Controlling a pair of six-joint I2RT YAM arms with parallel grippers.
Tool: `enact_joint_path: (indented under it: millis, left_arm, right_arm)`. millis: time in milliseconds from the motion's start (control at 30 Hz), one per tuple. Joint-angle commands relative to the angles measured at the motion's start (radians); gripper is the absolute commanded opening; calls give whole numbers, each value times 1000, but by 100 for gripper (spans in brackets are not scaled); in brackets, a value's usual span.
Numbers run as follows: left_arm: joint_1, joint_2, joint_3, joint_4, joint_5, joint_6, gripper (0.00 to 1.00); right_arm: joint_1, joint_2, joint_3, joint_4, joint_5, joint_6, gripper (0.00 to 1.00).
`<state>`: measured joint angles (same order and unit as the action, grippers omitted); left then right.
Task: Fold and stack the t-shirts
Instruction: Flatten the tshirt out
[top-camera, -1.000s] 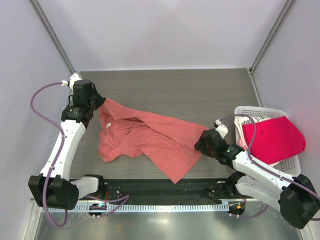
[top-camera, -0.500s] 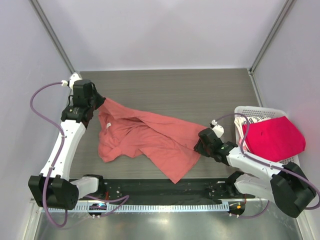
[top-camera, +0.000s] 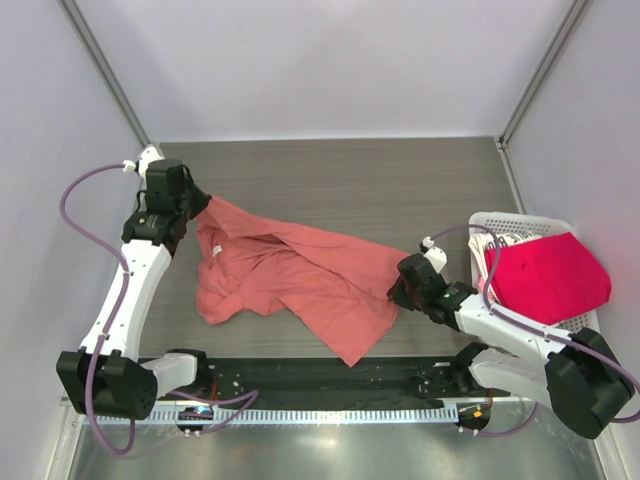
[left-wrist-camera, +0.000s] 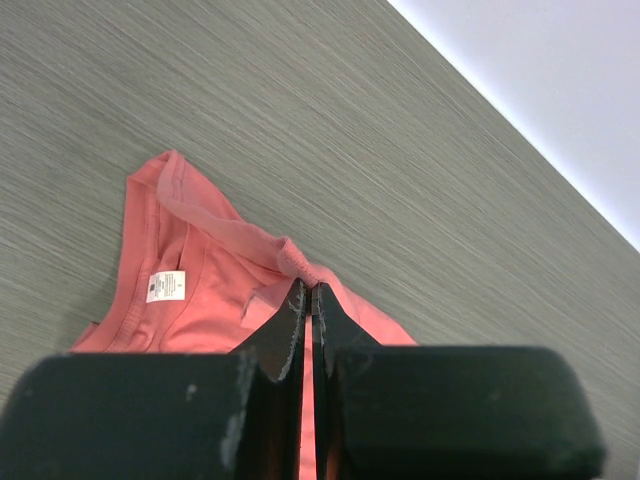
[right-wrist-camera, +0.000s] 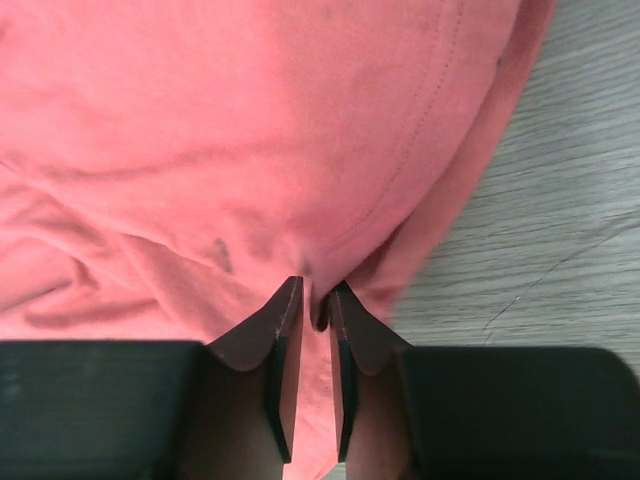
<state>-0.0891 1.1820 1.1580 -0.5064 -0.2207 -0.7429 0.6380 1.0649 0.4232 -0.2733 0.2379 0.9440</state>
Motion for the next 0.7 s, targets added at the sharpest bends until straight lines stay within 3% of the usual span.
enact_joint_path:
  millis: [0,67,167,367,467,533,667]
  left_arm:
    - [8,-22,9,42,-16,20,0]
    - [9,-22,9,43,-17,22,0]
    - [8,-21,11,43,-17,20,0]
    - [8,-24,9,43,-17,22,0]
    - [8,-22,9,43,-17,22,0]
    - [8,-24,9,45,-17,22,0]
    - [9,-22,11,45,-16,22,0]
  right_arm:
    - [6,-51,51,-30,21,-17,24]
    - [6,-62,51,-37,32,-19,24]
    - [6,-57,51,-40,31,-25,4]
    - [5,-42,57,-40,31,-30,1]
    - [6,-42,55,-38,23,-28,17]
    - [6,-43,51,-35,20,-28,47]
    - [6,-36,29,-23,27,-24,45]
